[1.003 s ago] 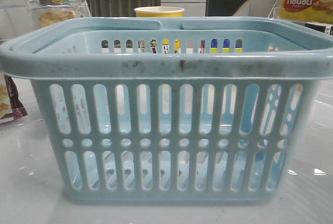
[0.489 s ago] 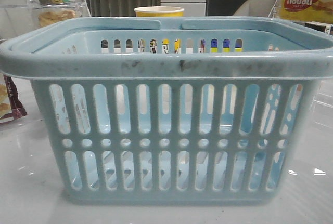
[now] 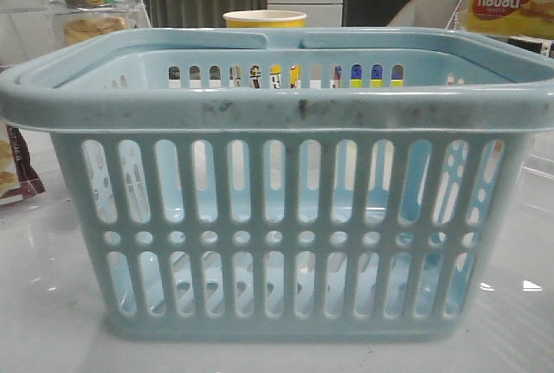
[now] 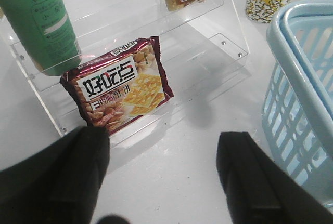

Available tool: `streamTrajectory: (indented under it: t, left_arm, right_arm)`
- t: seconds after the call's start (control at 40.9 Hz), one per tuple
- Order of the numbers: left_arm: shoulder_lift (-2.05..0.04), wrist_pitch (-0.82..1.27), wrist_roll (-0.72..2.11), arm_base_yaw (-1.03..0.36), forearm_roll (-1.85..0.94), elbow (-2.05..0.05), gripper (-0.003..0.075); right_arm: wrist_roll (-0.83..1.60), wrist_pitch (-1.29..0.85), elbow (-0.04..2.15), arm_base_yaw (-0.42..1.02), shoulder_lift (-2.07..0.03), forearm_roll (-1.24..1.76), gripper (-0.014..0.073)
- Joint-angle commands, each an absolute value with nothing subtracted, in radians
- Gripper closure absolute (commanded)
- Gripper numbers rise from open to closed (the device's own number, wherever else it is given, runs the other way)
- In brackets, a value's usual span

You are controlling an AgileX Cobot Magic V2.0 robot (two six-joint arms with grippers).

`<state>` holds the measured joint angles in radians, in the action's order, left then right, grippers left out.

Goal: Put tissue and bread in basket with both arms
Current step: 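Grasp the small black box on the shelf with the right gripper, then lift the black box and carry it over the basket with the right gripper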

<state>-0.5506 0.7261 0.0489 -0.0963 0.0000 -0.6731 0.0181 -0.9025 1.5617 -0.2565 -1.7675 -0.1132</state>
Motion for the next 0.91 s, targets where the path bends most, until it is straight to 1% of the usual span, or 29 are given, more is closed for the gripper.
streamTrajectory:
  t: [0.0, 0.44, 0.881]
  left_arm:
    - [-0.560, 0.644, 0.042, -0.096, -0.006, -0.700, 0.0215]
    - [-0.560, 0.644, 0.042, -0.096, -0.006, -0.700, 0.0215]
    - [-0.560, 0.644, 0.042, -0.096, -0.006, -0.700, 0.0215]
  right_arm:
    - [0.023, -0.842, 1.621, -0.263, -1.748, -0.145, 0.0020]
    - [0.023, -0.778, 1.662, -0.263, -1.827, -0.164, 0.0021]
    - [0.023, -0.767, 1.662, -0.263, -1.867, -0.164, 0.0023]
